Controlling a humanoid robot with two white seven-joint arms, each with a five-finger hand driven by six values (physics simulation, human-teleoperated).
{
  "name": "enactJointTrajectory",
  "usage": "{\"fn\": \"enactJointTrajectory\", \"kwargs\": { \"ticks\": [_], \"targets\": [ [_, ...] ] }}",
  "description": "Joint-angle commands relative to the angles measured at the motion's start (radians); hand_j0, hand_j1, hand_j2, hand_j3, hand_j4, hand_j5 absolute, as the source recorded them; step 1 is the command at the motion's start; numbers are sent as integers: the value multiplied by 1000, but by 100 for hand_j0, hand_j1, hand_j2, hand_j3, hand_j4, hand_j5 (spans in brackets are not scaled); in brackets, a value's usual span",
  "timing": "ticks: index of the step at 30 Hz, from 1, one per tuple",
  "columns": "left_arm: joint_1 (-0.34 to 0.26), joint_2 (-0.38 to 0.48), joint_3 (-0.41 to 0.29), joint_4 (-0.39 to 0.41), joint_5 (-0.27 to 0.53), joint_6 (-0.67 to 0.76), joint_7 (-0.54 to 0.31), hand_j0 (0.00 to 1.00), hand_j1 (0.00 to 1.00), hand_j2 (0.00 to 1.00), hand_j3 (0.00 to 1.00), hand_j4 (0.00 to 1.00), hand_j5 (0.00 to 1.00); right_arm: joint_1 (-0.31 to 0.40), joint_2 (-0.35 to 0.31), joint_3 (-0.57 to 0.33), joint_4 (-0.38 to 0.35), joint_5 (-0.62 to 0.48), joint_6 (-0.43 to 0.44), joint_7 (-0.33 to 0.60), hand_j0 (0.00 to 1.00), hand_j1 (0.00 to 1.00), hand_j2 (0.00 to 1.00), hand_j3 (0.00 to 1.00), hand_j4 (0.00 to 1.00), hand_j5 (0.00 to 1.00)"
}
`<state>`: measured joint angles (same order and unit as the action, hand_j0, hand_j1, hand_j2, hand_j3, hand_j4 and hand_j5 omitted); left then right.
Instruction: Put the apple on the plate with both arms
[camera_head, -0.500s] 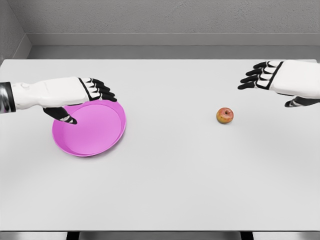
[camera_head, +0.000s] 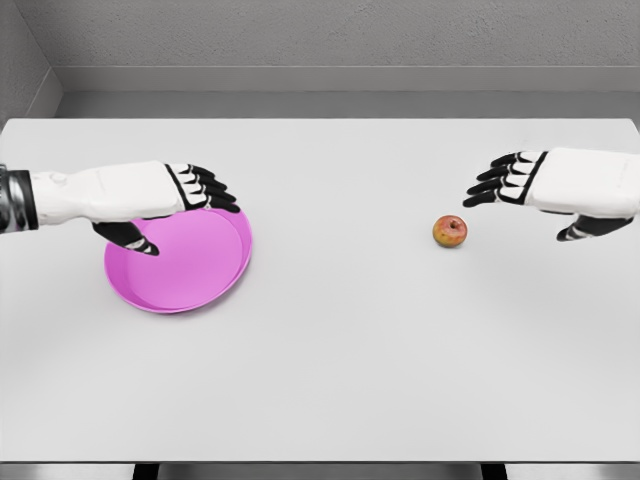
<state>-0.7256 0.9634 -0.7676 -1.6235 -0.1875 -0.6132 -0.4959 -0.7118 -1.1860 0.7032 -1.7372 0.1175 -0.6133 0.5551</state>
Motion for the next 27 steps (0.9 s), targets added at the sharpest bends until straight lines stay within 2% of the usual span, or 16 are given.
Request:
{"fn": "enactJointTrajectory", "kwargs": {
  "ticks": [1, 3, 8, 12, 15, 19, 23, 27],
  "targets": [
    [0, 3, -6, -24, 5, 2, 0, 100, 100, 100, 100, 100, 100, -2, 31, 41, 1, -94, 2, 56, 100, 100, 100, 100, 100, 100],
    [0, 2, -6, -24, -1, 2, 0, 100, 100, 100, 100, 100, 100, 0, 80, 59, 2, -206, 2, 56, 100, 100, 100, 100, 100, 100],
    [-5, 2, -6, -24, -9, 2, 0, 100, 100, 100, 100, 100, 100, -2, 129, 56, 28, -240, 2, 56, 100, 100, 100, 100, 100, 100],
    [-8, 2, -6, -22, -16, 2, 0, 100, 100, 100, 100, 100, 100, -9, 200, 56, 140, -340, 2, 56, 100, 100, 100, 100, 100, 100],
    [-9, 0, -6, -22, -20, 2, 0, 100, 100, 100, 100, 100, 100, -15, 216, 58, 231, -340, 2, 56, 100, 100, 100, 100, 100, 100],
    [-9, 0, -7, -22, -20, 2, 0, 100, 100, 100, 100, 100, 100, -14, 223, 84, 274, -322, 2, 56, 100, 100, 100, 100, 100, 100],
    [-9, 0, -6, -22, -20, 2, 0, 100, 100, 100, 100, 100, 100, -15, 266, 125, 344, -263, 2, 56, 100, 100, 100, 100, 100, 100],
    [-9, 0, -6, -22, -30, 2, 0, 100, 100, 100, 100, 100, 100, -15, 290, 144, 360, -256, 2, 56, 100, 100, 100, 100, 100, 100]
  ]
}}
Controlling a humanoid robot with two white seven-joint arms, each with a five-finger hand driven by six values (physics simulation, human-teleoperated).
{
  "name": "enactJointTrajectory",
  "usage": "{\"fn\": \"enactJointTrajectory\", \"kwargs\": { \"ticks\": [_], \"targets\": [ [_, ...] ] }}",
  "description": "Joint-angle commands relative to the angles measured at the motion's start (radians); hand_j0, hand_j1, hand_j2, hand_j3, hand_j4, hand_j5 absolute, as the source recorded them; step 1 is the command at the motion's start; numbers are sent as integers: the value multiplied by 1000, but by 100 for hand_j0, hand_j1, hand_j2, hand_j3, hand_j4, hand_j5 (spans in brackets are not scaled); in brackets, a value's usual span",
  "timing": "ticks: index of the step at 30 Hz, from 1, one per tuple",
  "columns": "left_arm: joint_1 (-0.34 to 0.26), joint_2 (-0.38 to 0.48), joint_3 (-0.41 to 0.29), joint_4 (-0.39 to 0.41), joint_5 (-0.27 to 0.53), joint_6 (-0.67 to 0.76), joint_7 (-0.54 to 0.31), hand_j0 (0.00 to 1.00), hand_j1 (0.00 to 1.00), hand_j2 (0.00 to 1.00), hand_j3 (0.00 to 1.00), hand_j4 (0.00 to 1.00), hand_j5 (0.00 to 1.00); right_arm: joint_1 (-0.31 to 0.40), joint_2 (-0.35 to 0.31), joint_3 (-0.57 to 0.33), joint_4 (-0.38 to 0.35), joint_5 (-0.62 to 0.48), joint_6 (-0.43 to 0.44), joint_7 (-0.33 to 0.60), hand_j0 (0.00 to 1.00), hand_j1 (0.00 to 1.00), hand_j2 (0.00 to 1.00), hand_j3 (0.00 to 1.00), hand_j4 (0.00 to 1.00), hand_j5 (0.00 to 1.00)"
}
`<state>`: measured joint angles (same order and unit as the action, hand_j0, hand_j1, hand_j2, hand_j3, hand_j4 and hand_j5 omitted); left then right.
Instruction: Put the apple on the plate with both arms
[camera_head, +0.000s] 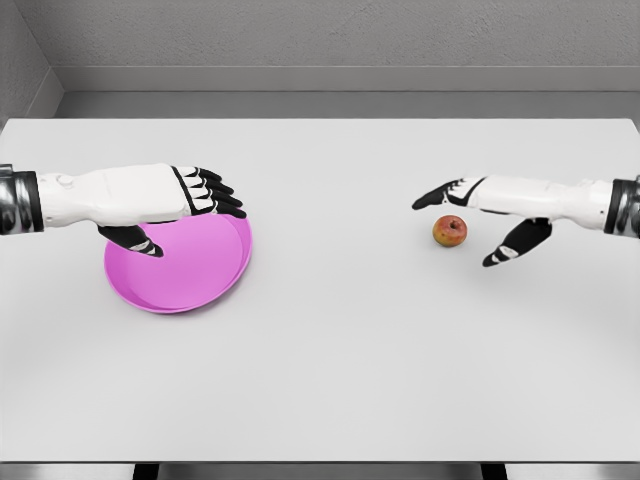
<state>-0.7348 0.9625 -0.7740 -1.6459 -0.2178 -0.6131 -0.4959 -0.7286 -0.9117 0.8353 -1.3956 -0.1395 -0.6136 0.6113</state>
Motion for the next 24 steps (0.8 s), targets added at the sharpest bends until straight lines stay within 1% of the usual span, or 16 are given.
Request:
{"fn": "enactJointTrajectory", "kwargs": {
  "ticks": [1, 4, 8, 9, 10, 11, 14, 17, 21, 24],
  "targets": [
    [0, 1, 1, 0, 0, 2, 0, 100, 100, 100, 100, 100, 100, 0, 28, 11, 36, 17, 3, 0, 100, 100, 100, 100, 100, 100],
    [0, 1, 1, 0, -6, 2, 0, 100, 100, 100, 100, 100, 100, 0, 50, 11, 86, 40, 3, 0, 100, 100, 100, 100, 100, 100],
    [0, 1, 1, 0, -6, 2, 0, 100, 100, 100, 100, 100, 100, -2, 70, 19, 119, 63, 3, 0, 100, 100, 100, 100, 100, 100],
    [0, -1, 1, 0, -6, 2, 0, 100, 100, 100, 100, 100, 100, -3, 71, 19, 138, 63, 3, 0, 100, 100, 100, 100, 100, 100],
    [0, -1, 1, 0, -6, 2, 0, 100, 100, 100, 100, 100, 100, -5, 89, 19, 159, 78, 3, 0, 100, 100, 100, 100, 100, 100],
    [0, -1, 1, 0, -6, 2, 0, 100, 100, 100, 100, 100, 100, -6, 94, 18, 168, 81, 3, 0, 100, 100, 100, 100, 100, 100],
    [-2, -1, 1, 0, -6, 2, 0, 100, 100, 100, 100, 100, 100, -11, 99, 18, 194, 80, 3, 0, 100, 100, 100, 100, 100, 100],
    [-2, -1, 1, 0, -6, 2, 0, 100, 100, 100, 100, 100, 100, -21, 139, 18, 242, 80, 3, 0, 100, 100, 100, 100, 100, 100],
    [-2, -1, 1, 0, -6, 2, 0, 100, 100, 100, 100, 100, 100, -28, 162, 19, 285, 81, 3, 0, 100, 100, 100, 100, 100, 100],
    [0, -1, 1, 0, -6, 2, 0, 100, 100, 100, 100, 100, 100, -28, 162, 22, 302, 81, 3, 0, 100, 100, 100, 100, 100, 100]
  ]
}}
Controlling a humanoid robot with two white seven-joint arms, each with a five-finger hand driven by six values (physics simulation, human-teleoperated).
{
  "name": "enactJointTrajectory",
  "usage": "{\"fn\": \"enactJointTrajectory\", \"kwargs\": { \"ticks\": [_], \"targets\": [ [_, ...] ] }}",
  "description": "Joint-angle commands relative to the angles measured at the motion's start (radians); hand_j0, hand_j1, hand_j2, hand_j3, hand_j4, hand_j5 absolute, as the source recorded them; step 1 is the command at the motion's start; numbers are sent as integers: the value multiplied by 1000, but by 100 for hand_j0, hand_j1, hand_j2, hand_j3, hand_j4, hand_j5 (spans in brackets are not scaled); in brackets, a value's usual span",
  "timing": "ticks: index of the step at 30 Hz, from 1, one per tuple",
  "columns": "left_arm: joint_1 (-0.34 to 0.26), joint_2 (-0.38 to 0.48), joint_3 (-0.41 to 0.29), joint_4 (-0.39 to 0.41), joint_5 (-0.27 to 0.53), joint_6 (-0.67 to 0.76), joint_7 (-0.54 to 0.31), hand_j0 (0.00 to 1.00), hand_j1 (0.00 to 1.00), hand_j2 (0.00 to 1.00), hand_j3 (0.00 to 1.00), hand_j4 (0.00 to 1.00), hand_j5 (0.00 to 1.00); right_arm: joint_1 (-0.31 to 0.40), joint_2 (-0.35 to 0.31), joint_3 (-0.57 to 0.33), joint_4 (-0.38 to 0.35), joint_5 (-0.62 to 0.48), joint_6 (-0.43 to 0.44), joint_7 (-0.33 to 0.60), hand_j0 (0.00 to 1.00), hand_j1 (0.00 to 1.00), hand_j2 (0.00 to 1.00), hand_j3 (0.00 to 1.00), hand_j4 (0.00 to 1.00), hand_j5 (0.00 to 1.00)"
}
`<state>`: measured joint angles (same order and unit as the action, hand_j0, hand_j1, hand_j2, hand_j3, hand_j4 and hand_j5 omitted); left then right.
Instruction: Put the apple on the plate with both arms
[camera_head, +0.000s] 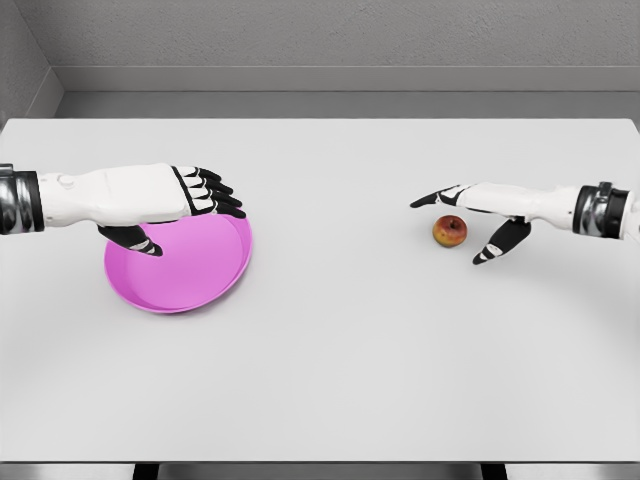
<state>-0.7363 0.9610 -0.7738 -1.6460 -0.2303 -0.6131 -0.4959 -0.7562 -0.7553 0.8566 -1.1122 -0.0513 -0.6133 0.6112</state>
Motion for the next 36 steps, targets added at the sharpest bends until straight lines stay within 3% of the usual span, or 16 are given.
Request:
{"fn": "enactJointTrajectory", "kwargs": {
  "ticks": [1, 13, 27, 34, 36],
  "targets": [
    [0, 1, 1, 0, 6, 2, 0, 100, 100, 100, 100, 100, 100, 0, 5, -1, 28, -5, 2, 0, 100, 100, 100, 100, 100, 100],
    [0, -1, 1, 0, 5, 2, 0, 100, 100, 100, 100, 100, 100, -18, 59, -2, 124, 22, 2, 0, 100, 100, 100, 100, 100, 100],
    [0, -1, 1, 0, 5, 2, -1, 100, 100, 100, 100, 100, 100, -28, 85, -2, 146, 51, 2, 0, 100, 100, 100, 100, 100, 100],
    [2, -2, 2, 0, 5, 2, -1, 100, 100, 100, 100, 100, 100, -28, 86, -1, 146, 54, 2, 0, 73, 73, 73, 73, 73, 73],
    [0, -2, 2, 0, 3, 2, -1, 100, 100, 100, 100, 100, 100, -28, 86, -1, 146, 54, 2, 0, 72, 72, 72, 72, 72, 72]
  ]
}}
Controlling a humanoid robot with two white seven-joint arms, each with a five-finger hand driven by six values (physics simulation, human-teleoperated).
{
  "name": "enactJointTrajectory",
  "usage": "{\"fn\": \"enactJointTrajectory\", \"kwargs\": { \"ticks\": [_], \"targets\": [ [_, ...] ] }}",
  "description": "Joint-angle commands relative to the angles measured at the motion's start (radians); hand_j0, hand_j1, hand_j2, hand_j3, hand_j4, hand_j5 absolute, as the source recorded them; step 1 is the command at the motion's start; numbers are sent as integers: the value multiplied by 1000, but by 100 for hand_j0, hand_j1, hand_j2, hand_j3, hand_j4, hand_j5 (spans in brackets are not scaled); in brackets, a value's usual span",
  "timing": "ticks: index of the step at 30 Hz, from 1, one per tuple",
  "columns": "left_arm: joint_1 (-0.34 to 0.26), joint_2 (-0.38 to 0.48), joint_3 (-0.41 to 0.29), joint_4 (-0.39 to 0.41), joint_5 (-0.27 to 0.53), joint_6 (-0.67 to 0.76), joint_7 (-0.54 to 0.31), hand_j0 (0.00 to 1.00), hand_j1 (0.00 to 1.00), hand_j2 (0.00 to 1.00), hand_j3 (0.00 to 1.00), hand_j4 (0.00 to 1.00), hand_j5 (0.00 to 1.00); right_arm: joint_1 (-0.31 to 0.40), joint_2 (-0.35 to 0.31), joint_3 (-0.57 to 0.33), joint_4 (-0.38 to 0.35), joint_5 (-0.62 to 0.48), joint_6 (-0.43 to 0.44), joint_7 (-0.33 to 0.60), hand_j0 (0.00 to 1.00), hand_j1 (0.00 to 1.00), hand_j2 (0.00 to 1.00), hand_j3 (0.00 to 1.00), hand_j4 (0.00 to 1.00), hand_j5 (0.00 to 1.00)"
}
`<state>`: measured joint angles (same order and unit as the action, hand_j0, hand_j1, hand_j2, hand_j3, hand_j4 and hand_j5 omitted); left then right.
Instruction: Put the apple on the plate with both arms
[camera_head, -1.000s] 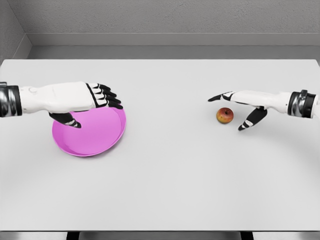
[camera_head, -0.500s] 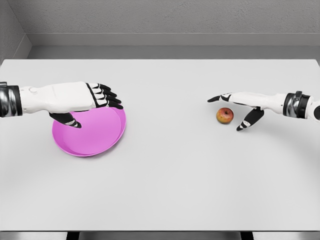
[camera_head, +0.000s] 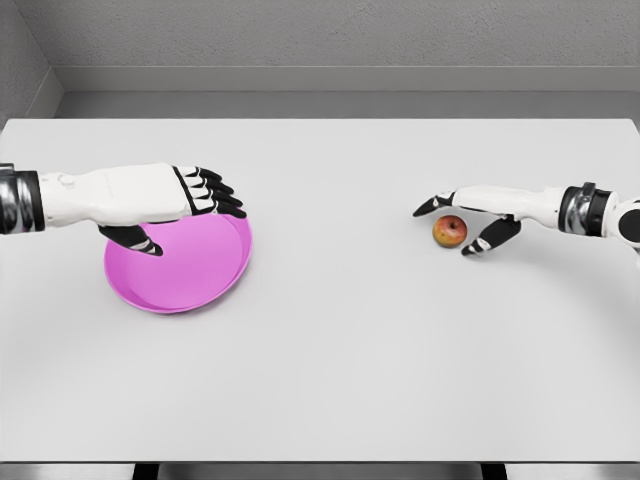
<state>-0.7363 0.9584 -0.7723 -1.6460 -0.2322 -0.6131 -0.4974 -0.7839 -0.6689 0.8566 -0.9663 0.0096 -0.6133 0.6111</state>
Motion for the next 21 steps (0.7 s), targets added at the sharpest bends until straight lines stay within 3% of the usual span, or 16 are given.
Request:
{"fn": "enactJointTrajectory", "kwargs": {
  "ticks": [1, 4, 13, 14, 17, 19, 21],
  "targets": [
    [0, 0, 1, 0, 5, 2, 0, 100, 100, 100, 100, 100, 100, 0, 2, -1, 0, -7, 2, 0, 71, 71, 71, 71, 71, 71],
    [2, 2, 1, 0, 7, 2, 0, 100, 100, 100, 100, 100, 100, 0, 8, -2, -2, -7, 2, 0, 47, 47, 47, 47, 47, 47],
    [-6, 2, -1, 0, 7, 2, 0, 100, 100, 100, 100, 100, 100, -3, 23, -4, -11, -13, 2, 0, 42, 42, 42, 42, 42, 42],
    [-6, 2, -1, 0, 7, 2, 0, 100, 100, 100, 100, 100, 100, -3, 25, -2, -37, -19, 2, 0, 42, 42, 42, 42, 42, 42],
    [-9, 6, 1, 2, 7, 2, 0, 100, 100, 100, 100, 100, 100, -6, 40, 35, -232, -23, 2, 0, 42, 42, 42, 42, 42, 42],
    [-12, 6, 1, 2, 5, 2, 0, 100, 100, 100, 100, 100, 100, -6, 101, 59, -247, -23, 2, 0, 42, 42, 42, 42, 42, 42],
    [-12, 6, 1, 2, 7, 2, 0, 100, 100, 100, 100, 100, 100, -12, 115, 68, -249, -23, 2, 0, 42, 42, 42, 42, 42, 42]
  ]
}}
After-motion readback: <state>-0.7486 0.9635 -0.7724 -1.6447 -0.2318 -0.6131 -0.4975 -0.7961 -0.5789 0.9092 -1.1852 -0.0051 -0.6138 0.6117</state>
